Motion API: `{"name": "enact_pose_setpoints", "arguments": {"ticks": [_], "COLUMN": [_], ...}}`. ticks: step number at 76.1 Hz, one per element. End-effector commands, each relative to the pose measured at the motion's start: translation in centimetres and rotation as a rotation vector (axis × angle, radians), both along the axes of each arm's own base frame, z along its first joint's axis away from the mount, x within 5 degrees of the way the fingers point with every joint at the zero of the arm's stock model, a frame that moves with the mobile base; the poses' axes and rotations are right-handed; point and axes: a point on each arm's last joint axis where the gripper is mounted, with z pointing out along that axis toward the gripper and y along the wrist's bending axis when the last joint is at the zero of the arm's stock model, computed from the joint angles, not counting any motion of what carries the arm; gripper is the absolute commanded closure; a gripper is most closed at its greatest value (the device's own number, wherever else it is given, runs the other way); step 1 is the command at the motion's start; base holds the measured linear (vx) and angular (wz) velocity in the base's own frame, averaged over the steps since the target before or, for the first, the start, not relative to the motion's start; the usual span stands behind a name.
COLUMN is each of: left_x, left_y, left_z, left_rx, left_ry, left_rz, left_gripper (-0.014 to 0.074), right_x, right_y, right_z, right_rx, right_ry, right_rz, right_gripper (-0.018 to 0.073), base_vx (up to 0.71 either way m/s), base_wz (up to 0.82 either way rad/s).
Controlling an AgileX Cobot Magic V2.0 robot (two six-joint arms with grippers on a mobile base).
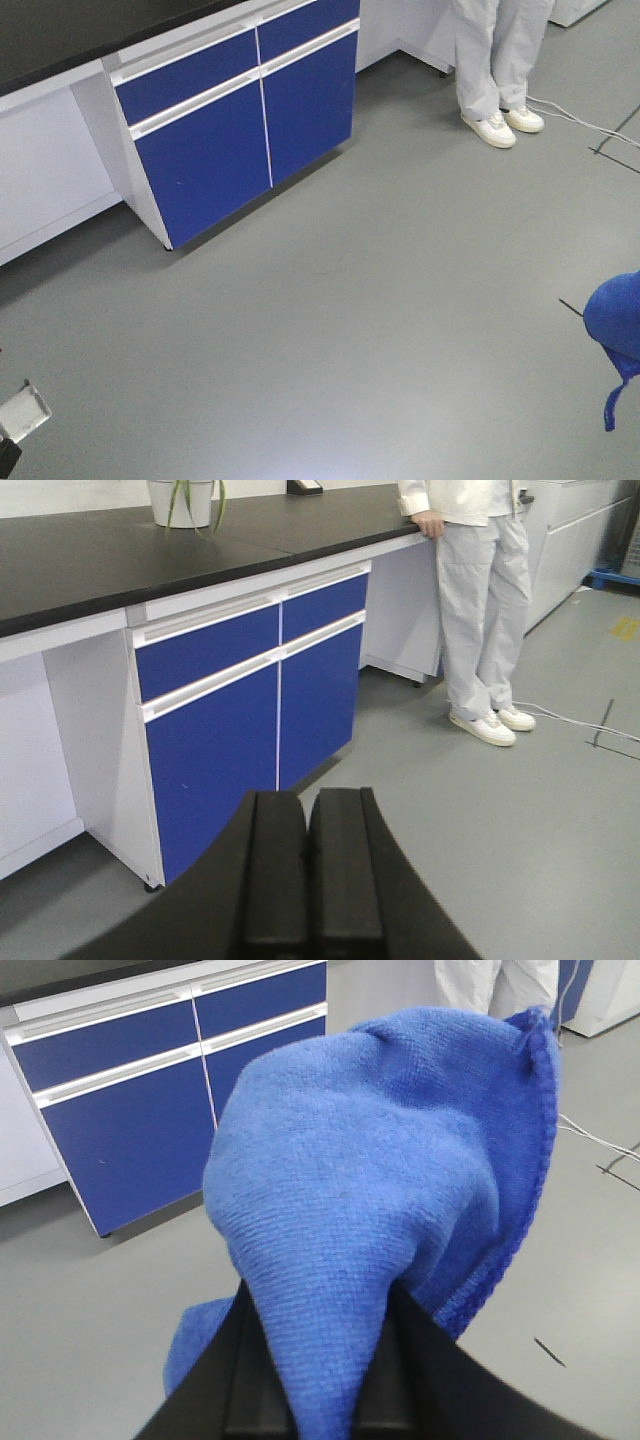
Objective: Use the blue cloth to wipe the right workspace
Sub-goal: 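Drive the base to the other counter holding the cloth in the right gripper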
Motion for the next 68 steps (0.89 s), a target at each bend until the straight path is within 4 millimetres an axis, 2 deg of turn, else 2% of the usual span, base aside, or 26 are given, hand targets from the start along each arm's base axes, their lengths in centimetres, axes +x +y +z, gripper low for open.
{"name": "enact_pose_setpoints", "arguments": {"ticks": [1,33,68], "left_x": [0.01,0.01,0.01], "left_y": [0.04,0.04,0.04], "left_z": [1.57,1.57,1.57], "left_rx": [-0.025,-0.025,-0.025], "left_ry": [-0.103,-0.103,-0.103], "left_rz": [0.003,0.003,0.003], "left_gripper": [0.0603,0.0603,0.0603], "right_x": [0.28,0.28,0.28], "right_y": [-0.07,-0.07,-0.07], "right_z": [1.43,1.43,1.42], "right_rx": [-0.001,-0.001,-0.001], "right_ry": [-0.097,-0.097,-0.096], "right_rz": [-0.009,-0.009,-0.008], "right_gripper": [0.0562,0.0562,0.0562], "base_vx": [0.38,0.37,0.32], "base_wz": [0.17,0.30,0.62]}}
